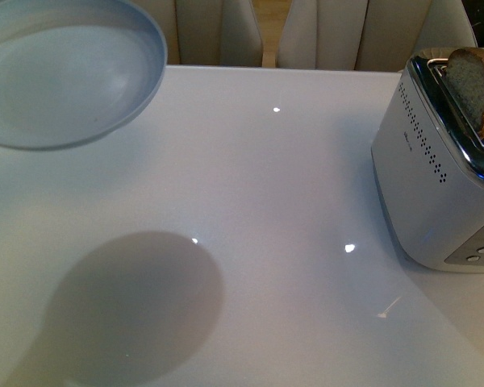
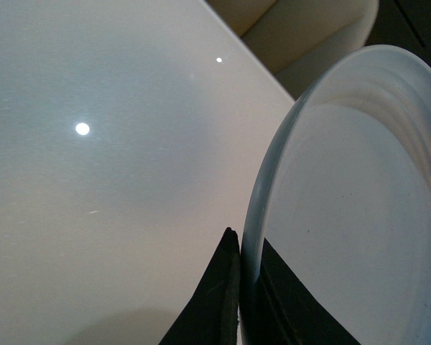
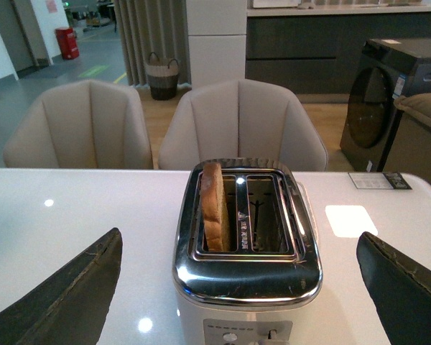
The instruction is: Left arm holds plate, right arm toasts bread
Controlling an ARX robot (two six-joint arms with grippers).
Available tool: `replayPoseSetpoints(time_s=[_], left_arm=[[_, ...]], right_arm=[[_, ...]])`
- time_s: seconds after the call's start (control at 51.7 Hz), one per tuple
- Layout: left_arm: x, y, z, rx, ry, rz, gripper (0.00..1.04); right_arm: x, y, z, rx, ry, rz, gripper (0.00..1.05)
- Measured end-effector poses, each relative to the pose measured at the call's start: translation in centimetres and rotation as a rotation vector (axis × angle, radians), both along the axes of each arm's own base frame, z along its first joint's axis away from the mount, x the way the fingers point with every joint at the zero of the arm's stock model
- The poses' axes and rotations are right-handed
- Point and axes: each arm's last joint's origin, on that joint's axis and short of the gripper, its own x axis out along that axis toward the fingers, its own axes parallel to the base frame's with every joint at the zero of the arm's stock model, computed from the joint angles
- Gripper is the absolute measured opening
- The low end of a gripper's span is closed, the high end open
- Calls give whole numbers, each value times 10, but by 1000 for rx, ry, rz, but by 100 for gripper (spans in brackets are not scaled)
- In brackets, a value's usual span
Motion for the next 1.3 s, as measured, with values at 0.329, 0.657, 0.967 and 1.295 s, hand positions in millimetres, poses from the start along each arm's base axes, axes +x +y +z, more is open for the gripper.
replayPoseSetpoints(time_s=[0.329,0.657,0.967,1.295], left_arm=[[-33,39,-89,49,168,3,3],[-42,44,-125,57,221,-16,3],[-38,52,-156,44,228,-21,3],[-38,54,-172,47,226,-23,3]], right_arm=[[0,0,0,0,0,0,96],[0,0,0,0,0,0,96],[0,0,0,0,0,0,96],[0,0,0,0,0,0,96]])
